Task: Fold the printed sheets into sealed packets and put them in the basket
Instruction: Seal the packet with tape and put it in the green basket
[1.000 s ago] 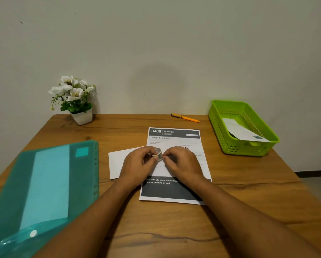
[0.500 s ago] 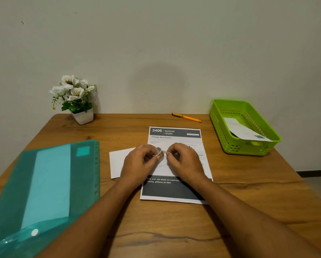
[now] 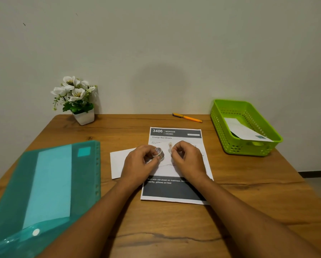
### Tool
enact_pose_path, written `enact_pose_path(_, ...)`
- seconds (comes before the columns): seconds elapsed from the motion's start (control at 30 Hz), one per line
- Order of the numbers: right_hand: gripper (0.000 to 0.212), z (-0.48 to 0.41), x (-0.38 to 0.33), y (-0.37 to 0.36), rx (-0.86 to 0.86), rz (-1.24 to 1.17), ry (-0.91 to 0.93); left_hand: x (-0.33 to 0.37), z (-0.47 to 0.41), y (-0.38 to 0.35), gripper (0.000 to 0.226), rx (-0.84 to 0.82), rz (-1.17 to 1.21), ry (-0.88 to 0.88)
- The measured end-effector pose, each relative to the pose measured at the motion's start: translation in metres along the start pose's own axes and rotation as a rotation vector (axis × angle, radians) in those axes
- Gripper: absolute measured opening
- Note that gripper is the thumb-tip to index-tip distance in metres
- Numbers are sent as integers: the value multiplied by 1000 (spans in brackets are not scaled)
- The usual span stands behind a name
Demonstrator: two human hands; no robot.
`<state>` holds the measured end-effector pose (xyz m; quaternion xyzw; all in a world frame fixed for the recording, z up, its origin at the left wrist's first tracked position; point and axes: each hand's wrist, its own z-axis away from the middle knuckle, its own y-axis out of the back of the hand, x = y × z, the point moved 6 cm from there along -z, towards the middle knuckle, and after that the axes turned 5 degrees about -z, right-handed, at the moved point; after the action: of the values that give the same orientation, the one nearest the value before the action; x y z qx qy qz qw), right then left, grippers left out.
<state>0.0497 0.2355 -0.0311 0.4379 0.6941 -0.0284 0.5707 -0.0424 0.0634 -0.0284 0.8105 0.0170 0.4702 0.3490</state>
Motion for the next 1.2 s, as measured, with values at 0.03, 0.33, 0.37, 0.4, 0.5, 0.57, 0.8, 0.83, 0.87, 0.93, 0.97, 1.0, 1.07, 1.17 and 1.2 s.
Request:
enact_pose_path(0.03, 13, 0, 1, 1, 11, 9, -14, 0, 0, 0, 9, -1, 4, 0)
enact_pose_path(0.33, 17, -4, 15, 1, 40, -36, -79, -6, -16, 4, 9, 37, 113, 116)
enact_pose_path(0.37, 17, -4, 16, 0, 39, -39, -83, -7, -23, 7, 9, 44, 95, 118)
enact_pose_path(0.4, 18, -4, 17, 0, 39, -41, -84, -7, -31, 10, 8, 55, 72, 114)
enact_pose_path(0.5, 23, -5, 19, -1, 43, -48, -77, -8, -59, 22, 10, 80, -44, 109)
enact_pose_path(0.57, 28, -5, 17, -1, 47, -49, -71, -12, -79, 27, 8, 78, -170, 115)
enact_pose_path(0.8, 28, -3, 15, -1, 57, -17, -47, -28, -133, 30, 11, 73, -487, 133)
enact_pose_path(0.83, 28, -3, 15, -1, 58, -15, -43, -32, -136, 29, 12, 74, -512, 141)
enact_pose_path(0.87, 29, -3, 14, -1, 57, -10, -40, -37, -139, 28, 14, 64, -527, 151)
enact_pose_path(0.93, 28, -3, 13, -1, 53, -1, -39, -44, -141, 24, 16, 20, -545, 168)
enact_pose_path(0.97, 28, -3, 13, 0, 51, -1, -41, -46, -140, 22, 18, -2, -557, 169)
enact_pose_path(1.0, 27, -3, 13, 0, 51, 0, -42, -46, -139, 21, 19, -10, -569, 167)
enact_pose_path(1.07, 28, -3, 13, 0, 56, -6, -42, -37, -134, 22, 24, 38, -580, 154)
enact_pose_path(1.17, 28, -4, 14, -1, 57, -28, -55, -10, -118, 22, 28, 143, -495, 108)
enact_pose_path(1.2, 28, -4, 15, -1, 57, -31, -62, 0, -110, 18, 22, 136, -431, 85)
